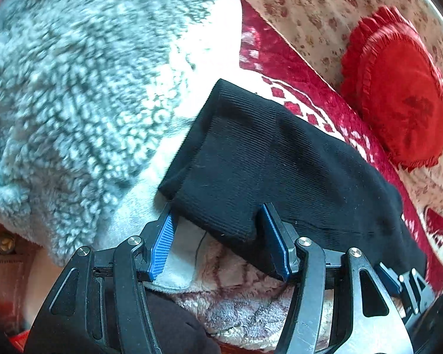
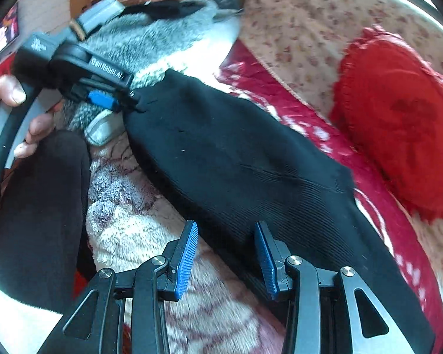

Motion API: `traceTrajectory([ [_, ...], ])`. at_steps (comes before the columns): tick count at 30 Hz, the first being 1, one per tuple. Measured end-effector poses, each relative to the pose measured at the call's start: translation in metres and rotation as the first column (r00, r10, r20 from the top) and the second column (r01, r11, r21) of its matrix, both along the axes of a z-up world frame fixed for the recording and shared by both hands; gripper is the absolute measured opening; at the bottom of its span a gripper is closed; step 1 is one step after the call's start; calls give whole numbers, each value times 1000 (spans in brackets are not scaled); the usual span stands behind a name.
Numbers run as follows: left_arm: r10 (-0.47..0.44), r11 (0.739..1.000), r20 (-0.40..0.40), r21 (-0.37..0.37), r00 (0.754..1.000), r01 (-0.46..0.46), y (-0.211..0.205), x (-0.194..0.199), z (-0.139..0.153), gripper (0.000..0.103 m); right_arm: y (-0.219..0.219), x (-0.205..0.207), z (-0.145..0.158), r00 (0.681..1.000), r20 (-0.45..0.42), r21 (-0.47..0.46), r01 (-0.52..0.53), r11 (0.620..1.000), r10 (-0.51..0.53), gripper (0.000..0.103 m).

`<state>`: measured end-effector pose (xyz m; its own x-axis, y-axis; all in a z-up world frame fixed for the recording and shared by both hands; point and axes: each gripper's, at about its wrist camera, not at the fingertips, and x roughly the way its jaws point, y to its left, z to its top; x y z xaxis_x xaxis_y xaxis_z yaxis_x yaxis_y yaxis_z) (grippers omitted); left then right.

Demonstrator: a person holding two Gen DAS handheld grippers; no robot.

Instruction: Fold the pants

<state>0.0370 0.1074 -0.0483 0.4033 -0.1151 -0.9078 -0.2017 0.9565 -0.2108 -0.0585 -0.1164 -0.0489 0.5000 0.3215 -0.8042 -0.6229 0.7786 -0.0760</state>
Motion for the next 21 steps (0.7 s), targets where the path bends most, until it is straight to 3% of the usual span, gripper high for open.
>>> traceTrajectory([
  [3,-14,1000,-4,17,1000,15,-5,6,-2,56,3,12,-6,1000,3,15,12,1000,-12,20],
  [4,-15,1000,-5,14,1000,15,-5,7,-1,56,0,16,-3,999,-19,54,26,998,-25,8],
  [5,-17,1000,-2,9,1000,17,-4,8,1,56,-4,23,1,997,-67,121,49,991,-41,6],
  [6,-18,1000,2,7,1000,18,0,10,2,56,-7,27,8,994,-98,175,74,982,-57,5],
  [9,-3,1000,29,20,1000,2,5,8,9,56,-1,23,24,995,-86,209,62,976,-45,5],
  [14,-5,999,28,34,1000,4,5,0,12,56,13,10,-7,993,-109,101,64,993,-53,5],
  [18,-16,998,84,57,996,12,-2,-16,34,56,-4,-2,8,993,-106,139,73,988,-59,9],
  [21,-28,999,133,49,991,22,-9,-24,50,56,-38,-4,28,984,-101,205,162,965,-144,9],
])
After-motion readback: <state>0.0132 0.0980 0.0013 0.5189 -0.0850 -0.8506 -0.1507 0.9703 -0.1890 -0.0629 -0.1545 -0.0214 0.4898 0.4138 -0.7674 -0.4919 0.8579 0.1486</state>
